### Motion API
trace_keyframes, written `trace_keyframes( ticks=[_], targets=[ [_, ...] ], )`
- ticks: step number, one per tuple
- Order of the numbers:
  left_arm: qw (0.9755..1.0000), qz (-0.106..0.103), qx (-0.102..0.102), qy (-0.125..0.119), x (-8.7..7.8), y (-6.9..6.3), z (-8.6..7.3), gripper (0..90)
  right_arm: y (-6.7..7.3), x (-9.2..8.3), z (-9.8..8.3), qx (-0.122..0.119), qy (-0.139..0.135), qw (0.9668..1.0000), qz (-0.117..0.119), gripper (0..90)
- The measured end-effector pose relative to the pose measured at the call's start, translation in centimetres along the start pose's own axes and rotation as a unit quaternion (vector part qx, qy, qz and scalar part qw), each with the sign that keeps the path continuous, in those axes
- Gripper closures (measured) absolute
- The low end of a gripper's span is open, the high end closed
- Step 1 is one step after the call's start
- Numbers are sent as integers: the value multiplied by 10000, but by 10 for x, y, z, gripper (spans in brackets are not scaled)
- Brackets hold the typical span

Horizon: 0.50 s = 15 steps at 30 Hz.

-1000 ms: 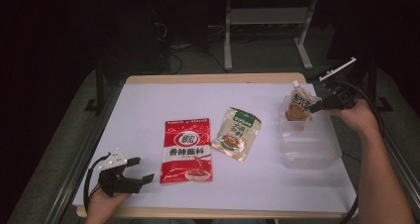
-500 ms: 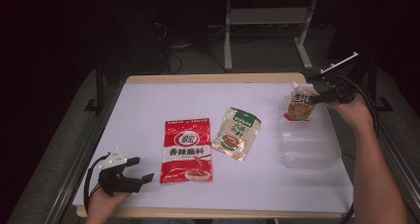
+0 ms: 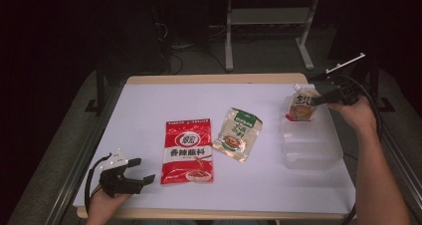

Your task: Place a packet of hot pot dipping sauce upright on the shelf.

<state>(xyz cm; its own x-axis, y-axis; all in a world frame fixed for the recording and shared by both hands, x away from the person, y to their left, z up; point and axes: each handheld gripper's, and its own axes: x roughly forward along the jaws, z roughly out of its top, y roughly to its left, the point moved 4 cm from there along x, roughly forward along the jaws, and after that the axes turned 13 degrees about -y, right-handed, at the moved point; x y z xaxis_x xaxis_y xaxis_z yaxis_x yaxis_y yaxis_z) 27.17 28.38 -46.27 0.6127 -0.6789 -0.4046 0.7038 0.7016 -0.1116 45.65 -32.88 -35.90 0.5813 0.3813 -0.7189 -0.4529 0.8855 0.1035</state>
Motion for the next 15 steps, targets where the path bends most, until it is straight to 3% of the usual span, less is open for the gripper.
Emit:
trace_keyframes(
  ticks=[7,12,15],
  targets=[
    [10000,-33,-2,17,1,-1,-1,155,3,-8,-12,81,-9,10000,38,645],
    [10000,-49,53,3,0,-1,0,155,10,-13,-21,177,35,9997,176,761],
    [10000,-46,45,6,-1,-2,1,155,10,-13,-22,222,76,9996,128,765]
  ],
)
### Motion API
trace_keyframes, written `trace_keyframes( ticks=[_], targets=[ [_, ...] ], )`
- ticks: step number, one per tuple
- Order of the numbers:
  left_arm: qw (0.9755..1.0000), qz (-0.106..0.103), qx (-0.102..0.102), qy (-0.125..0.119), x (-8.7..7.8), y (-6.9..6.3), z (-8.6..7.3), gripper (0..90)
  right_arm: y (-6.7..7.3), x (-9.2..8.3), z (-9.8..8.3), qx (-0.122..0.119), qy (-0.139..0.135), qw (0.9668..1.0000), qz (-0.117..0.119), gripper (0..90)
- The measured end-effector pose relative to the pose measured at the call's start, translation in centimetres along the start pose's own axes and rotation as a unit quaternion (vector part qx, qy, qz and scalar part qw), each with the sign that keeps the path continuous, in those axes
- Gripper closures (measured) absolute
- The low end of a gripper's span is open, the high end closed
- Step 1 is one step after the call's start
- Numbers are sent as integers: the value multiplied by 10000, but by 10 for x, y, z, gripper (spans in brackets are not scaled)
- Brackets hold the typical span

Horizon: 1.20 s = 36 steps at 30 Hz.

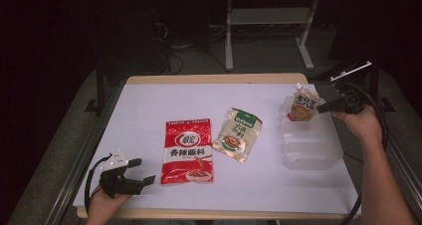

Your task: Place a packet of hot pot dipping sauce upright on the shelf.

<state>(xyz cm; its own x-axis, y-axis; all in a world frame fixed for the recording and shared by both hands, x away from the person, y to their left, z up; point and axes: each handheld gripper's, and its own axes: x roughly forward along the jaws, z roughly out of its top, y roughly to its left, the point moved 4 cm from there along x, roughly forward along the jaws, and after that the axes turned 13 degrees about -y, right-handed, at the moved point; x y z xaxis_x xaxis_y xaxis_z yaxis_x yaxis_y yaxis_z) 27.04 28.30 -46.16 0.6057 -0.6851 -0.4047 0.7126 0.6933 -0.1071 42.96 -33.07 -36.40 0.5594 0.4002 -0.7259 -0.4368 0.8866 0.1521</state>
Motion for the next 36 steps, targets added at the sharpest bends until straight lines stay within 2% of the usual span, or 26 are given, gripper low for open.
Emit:
trace_keyframes(
  ticks=[4,9,11,13,16,17,22,23,31,36],
  targets=[
    [10000,-11,9,-17,1,0,0,155,-1,1,-1,63,90,9999,-92,776],
    [10000,-22,-3,-16,1,0,0,155,-2,5,-9,413,345,9984,179,799],
    [10000,-22,7,-17,1,0,0,155,-2,7,-10,476,322,9980,265,806],
    [10000,-16,16,-3,0,0,0,155,-2,8,-10,499,339,9978,257,806],
    [10000,-12,13,-12,0,-1,1,155,-4,10,-8,554,225,9981,151,807],
    [10000,-14,15,-15,0,-1,1,155,-5,11,-6,516,172,9985,42,812],
    [10000,-14,7,-23,1,-1,1,155,-7,12,-2,423,40,9990,-143,808],
    [10000,-19,7,-22,1,-2,1,155,-9,12,0,410,-35,9989,-240,797],
    [10000,-15,-6,-24,1,-1,1,155,-14,14,8,514,-252,9974,-448,775],
    [10000,-20,-21,-22,1,0,1,155,-16,17,11,585,-331,9967,-463,763]
  ],
)
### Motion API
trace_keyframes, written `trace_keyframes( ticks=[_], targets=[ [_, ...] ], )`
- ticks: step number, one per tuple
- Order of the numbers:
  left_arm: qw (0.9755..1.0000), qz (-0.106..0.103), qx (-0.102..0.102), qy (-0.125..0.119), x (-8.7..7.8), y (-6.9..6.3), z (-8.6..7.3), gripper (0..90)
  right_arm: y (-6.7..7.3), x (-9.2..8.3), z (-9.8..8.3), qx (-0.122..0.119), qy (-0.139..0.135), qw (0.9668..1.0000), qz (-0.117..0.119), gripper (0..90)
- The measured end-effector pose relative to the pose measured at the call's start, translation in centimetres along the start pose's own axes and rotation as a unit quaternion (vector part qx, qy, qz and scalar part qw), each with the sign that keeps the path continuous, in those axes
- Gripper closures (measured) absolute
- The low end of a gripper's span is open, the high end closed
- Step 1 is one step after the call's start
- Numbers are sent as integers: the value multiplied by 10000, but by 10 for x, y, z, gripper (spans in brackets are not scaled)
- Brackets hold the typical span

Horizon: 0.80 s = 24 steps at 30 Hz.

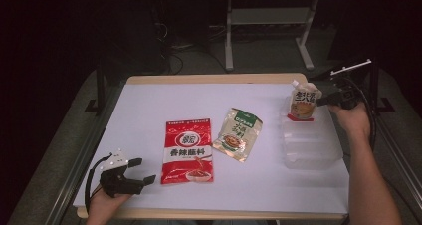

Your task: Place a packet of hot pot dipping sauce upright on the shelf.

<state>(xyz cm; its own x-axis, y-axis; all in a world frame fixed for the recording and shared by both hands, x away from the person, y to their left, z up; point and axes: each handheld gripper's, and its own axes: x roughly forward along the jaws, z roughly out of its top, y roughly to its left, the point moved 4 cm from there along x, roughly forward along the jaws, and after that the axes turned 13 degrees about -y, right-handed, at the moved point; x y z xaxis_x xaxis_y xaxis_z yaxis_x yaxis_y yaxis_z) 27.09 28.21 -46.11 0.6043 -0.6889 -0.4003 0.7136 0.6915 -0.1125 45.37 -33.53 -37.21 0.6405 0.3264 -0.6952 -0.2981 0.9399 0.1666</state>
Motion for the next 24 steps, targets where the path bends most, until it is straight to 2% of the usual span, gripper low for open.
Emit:
trace_keyframes(
  ticks=[10,24],
  targets=[
    [10000,-29,31,-2,0,-2,0,155,0,-7,-6,53,118,9999,-15,743],
    [9999,-12,111,6,-1,-4,1,155,2,-23,-21,69,-46,9999,116,726]
  ],
)
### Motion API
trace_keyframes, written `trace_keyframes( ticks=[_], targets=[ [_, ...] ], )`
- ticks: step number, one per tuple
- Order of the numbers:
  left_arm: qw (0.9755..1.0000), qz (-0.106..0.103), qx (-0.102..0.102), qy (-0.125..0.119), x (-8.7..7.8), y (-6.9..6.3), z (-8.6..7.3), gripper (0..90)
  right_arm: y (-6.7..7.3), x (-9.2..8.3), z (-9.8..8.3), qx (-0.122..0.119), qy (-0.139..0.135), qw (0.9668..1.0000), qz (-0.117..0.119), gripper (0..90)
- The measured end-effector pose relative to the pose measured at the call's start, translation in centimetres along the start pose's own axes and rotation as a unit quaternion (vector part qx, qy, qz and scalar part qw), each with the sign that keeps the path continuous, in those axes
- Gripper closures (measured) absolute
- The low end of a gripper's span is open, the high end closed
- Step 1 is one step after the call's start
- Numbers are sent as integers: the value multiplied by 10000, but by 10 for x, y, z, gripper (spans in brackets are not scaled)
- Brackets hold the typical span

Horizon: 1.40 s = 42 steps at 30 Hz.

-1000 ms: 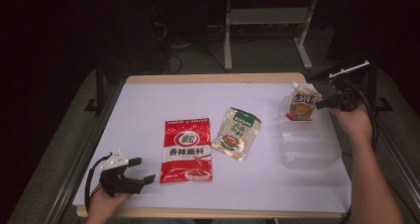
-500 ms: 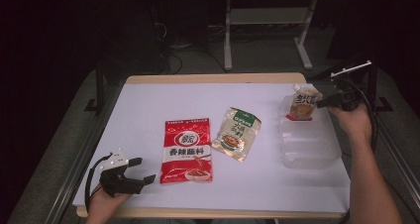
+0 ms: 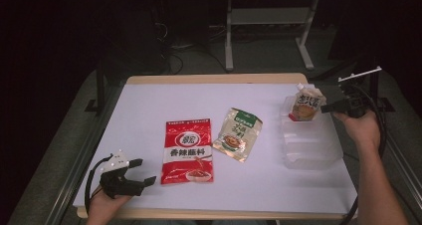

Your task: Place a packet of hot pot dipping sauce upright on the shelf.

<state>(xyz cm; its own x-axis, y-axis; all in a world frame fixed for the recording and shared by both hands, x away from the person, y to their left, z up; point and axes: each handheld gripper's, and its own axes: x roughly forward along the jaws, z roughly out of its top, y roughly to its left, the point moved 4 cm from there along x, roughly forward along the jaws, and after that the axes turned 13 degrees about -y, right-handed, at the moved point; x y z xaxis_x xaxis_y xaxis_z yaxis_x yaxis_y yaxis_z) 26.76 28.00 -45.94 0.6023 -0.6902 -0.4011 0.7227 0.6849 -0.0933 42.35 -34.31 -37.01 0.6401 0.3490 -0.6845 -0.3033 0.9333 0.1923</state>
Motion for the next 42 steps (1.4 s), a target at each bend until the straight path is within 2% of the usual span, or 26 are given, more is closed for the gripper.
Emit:
trace_keyframes(
  ticks=[7,9,11,14,15,16,19,20,22,24,29,30,31,39,42],
  targets=[
    [10000,5,21,-14,-1,-2,0,155,16,-7,-5,-160,-112,9995,264,718],
    [10000,9,45,-5,-2,-2,0,155,23,-8,-5,-253,-144,9990,349,712],
    [10000,16,20,-22,-3,-3,0,155,36,-10,-5,-383,-186,9979,491,702],
    [10000,19,76,-18,-4,-3,1,155,43,-10,-5,-507,-210,9968,578,693],
    [10000,25,71,-19,-5,-3,1,155,52,-9,-5,-553,-206,9960,671,682],
    [10000,25,57,-32,-5,-3,1,155,52,-9,-5,-553,-206,9960,671,682],
    [10000,30,51,-26,-5,-3,1,155,68,-5,-5,-722,-160,9937,843,678],
    [10000,30,51,-26,-5,-3,1,155,68,-5,-5,-722,-160,9937,843,678],
    [10000,34,49,-27,-5,-3,1,155,79,-3,-4,-829,-175,9919,949,677],
    [10000,38,57,-16,-5,-3,1,155,82,-2,-3,-866,-160,9913,975,676],
    [10000,44,56,-24,-6,-2,1,155,103,5,-1,-1055,-130,9879,1127,662],
    [10000,44,56,-24,-6,-2,1,155,103,5,-1,-1055,-130,9879,1127,662],
    [10000,54,46,-24,-6,-2,0,155,109,8,0,-1123,-120,9865,1190,658],
    [10000,57,58,-43,-7,-1,1,155,130,24,4,-1253,-19,9832,1328,638],
    [10000,58,44,-39,-7,-1,0,155,133,28,5,-1299,33,9824,1340,632]
  ],
)
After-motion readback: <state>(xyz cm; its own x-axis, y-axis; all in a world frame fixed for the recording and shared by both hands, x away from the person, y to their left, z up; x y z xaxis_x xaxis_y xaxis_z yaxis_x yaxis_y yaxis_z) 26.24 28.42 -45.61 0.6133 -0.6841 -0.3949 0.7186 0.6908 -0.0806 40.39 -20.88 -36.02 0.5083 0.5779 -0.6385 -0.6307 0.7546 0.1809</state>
